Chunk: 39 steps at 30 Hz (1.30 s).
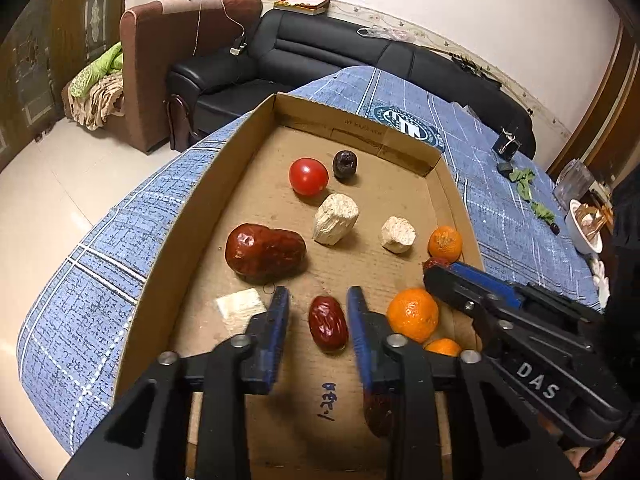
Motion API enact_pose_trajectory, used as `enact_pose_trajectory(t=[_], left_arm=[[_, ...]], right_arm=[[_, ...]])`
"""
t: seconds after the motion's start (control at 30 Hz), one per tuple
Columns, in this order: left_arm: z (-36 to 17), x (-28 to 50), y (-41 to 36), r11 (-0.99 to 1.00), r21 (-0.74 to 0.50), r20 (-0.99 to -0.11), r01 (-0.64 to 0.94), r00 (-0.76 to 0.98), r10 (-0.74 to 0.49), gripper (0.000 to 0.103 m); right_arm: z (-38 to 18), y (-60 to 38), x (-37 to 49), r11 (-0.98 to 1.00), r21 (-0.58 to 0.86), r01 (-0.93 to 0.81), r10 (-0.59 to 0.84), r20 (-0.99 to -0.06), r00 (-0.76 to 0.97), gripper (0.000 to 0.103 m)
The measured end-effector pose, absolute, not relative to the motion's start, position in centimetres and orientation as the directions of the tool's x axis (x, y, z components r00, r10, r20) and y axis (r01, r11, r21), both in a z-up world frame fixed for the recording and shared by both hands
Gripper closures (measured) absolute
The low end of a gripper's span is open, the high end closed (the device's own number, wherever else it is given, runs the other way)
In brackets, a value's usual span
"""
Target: Organize fruits
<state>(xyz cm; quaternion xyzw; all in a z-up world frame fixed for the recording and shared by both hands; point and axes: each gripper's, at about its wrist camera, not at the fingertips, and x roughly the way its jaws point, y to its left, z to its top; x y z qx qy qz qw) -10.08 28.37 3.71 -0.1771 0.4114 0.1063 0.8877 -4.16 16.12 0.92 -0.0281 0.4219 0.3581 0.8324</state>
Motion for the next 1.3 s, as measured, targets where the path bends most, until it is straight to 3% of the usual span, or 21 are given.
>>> enact_pose_trajectory(t=[0.07, 0.5, 0.7, 0.83, 0.97, 1.1, 1.3], left_arm=[[3.8, -10.3, 28.6, 0.909, -0.238, -0.764, -0.343, 0.644, 0.043, 0.055], [6.1, -12.1, 28.7, 0.896, -0.268, -0.728, -0.353, 0.684, 0.051, 0.046], [8.1, -12.9, 25.5, 0.930, -0.148, -0.691, -0.336, 0.708, 0.146, 0.042], [9.1, -13.4, 22.9, 0.935, -0.059, -0.649, -0.349, 0.725, 0.230, 0.023], [10.3, -13.9, 20.6, 0.923, 0.029, -0.606, -0.384, 0.727, 0.322, 0.011], [11.0, -14.1, 19.3, 0.912, 0.075, -0.583, -0.402, 0.724, 0.368, 0.007], [11.1, -13.5, 17.8, 0.922, 0.075, -0.617, -0.380, 0.709, 0.342, 0.007]], right_arm=[[0.8, 16.1, -3.9, 0.748, 0.258, -0.612, 0.570, -0.723, 0.391, 0.078], [4.0, 12.8, -5.3, 0.775, 0.245, -0.583, 0.573, -0.660, 0.486, 0.077], [4.5, 8.3, -6.9, 0.833, 0.258, -0.489, 0.526, -0.644, 0.556, 0.076], [4.1, 5.6, -7.9, 0.866, 0.267, -0.422, 0.486, -0.648, 0.587, 0.074], [3.7, 3.7, -9.0, 0.884, 0.266, -0.385, 0.459, -0.650, 0.605, 0.073], [3.3, 2.7, -10.0, 0.887, 0.267, -0.376, 0.453, -0.657, 0.603, 0.072], [3.0, 1.9, -10.9, 0.882, 0.271, -0.386, 0.462, -0.660, 0.592, 0.071]])
